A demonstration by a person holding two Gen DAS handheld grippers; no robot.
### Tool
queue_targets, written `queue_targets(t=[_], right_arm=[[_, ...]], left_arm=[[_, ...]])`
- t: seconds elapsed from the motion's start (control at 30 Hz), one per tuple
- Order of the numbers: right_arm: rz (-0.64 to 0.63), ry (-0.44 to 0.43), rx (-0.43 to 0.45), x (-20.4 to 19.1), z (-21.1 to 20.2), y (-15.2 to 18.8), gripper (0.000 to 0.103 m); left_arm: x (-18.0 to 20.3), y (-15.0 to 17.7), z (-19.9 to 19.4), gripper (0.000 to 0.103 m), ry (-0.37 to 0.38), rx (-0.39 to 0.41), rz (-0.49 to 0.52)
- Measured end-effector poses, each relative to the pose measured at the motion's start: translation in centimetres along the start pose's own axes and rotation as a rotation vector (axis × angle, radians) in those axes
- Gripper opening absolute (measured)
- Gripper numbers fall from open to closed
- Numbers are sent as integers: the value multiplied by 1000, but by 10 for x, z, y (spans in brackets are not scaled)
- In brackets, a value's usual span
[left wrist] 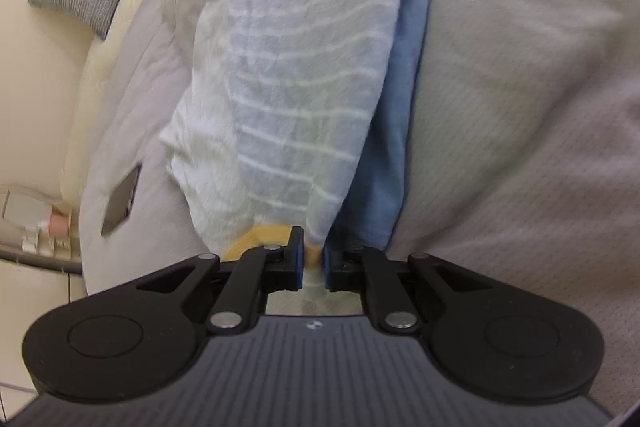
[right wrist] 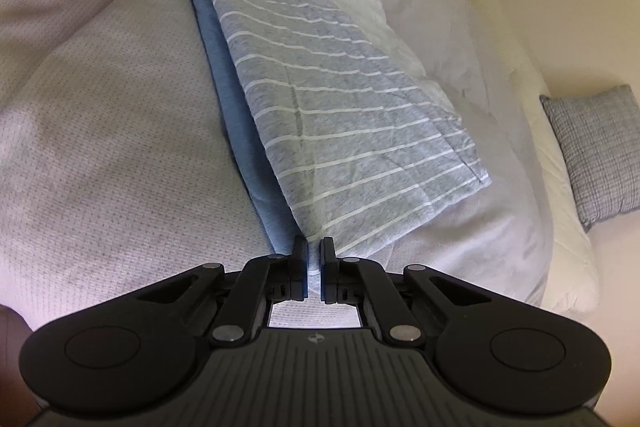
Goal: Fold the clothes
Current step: 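Carry the lifted striped shirt with both grippers onto the folded blue shirt, then lower the striped shirt onto the blue shirt and open both grippers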
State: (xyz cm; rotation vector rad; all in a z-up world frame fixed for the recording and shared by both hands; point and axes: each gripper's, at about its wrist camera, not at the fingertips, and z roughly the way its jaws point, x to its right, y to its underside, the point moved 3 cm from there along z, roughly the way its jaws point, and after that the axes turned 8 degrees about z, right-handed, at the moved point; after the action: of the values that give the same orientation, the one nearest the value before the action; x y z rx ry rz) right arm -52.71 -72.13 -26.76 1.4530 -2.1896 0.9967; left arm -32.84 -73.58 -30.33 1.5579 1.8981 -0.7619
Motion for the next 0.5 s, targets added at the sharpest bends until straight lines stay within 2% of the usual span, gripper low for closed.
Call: queue_targets(t=[0.1, 0.3, 0.37, 0.5], right_arm=[[-2, -1, -12, -5, 1, 3, 2], [25, 4, -35, -3, 2, 3, 3], [45, 6, -49, -2, 1, 5, 4], [107, 2, -92, 0, -7, 14, 4]], left_arm=[[4, 2, -1, 7, 14, -11, -1], [-2, 12, -12, 8, 24, -48, -75], [-6, 16, -19, 8, 23, -66, -120], [-19, 16, -41, 8, 13, -88, -277]])
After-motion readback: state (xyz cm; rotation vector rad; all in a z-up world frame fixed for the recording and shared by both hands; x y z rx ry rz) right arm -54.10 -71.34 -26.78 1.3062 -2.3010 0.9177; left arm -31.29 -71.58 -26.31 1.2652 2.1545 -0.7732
